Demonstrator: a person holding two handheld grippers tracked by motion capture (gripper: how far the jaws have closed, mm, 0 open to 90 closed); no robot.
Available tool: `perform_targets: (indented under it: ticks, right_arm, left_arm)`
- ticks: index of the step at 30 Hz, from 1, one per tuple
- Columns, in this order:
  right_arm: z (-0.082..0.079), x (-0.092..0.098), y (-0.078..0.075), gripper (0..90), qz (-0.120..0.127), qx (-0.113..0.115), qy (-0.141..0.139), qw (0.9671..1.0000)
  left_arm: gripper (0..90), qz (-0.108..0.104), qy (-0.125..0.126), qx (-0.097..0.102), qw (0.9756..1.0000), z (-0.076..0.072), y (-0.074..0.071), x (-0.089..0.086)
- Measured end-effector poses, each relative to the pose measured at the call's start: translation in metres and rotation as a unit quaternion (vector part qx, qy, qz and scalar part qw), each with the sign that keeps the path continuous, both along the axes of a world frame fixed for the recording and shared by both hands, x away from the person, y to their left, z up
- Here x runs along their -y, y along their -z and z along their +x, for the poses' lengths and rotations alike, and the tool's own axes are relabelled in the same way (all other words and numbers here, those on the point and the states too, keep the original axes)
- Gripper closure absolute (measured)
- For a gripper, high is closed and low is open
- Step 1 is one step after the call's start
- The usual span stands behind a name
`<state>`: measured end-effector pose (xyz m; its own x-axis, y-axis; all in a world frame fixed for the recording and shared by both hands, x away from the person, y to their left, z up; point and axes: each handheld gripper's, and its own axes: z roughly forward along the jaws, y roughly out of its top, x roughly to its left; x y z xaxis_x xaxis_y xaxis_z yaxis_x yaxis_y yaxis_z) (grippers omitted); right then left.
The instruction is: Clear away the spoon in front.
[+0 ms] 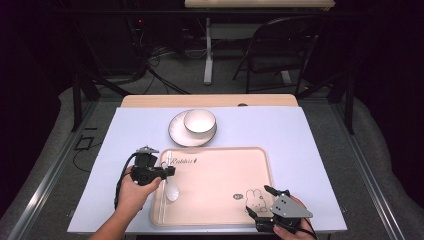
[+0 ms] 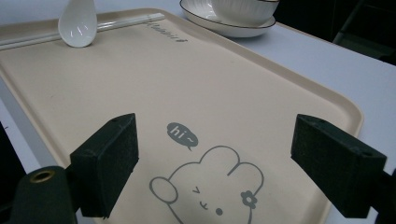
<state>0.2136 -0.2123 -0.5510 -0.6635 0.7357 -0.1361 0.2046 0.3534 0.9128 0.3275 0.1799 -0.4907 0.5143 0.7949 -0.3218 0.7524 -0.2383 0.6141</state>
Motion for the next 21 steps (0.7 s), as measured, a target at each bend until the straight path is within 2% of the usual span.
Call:
perform_targets:
  ticks: [9, 16, 17, 21]
  right_arm:
    - [0.000, 0.000, 0.000, 14.4, 0.000, 0.000, 0.000, 1.0000]
    - [0.000, 0.000, 0.000, 14.4, 0.000, -0.001, 0.000, 1.0000]
    - [0.000, 0.000, 0.000, 14.4, 0.000, -0.001, 0.000, 1.0000]
    - [0.000, -0.001, 0.000, 14.4, 0.000, -0.001, -0.001, 1.0000]
  left_arm:
    - [80.5, -0.003, -0.010, -0.004, 0.9999, 0.012, 0.006, 0.003]
    - [80.3, -0.003, -0.010, -0.004, 0.9999, 0.012, 0.006, 0.003]
    - [80.3, -0.008, -0.025, -0.014, 0.9996, 0.024, 0.015, 0.005]
    - [76.7, -0.016, -0.035, -0.019, 0.9991, 0.029, 0.020, 0.005]
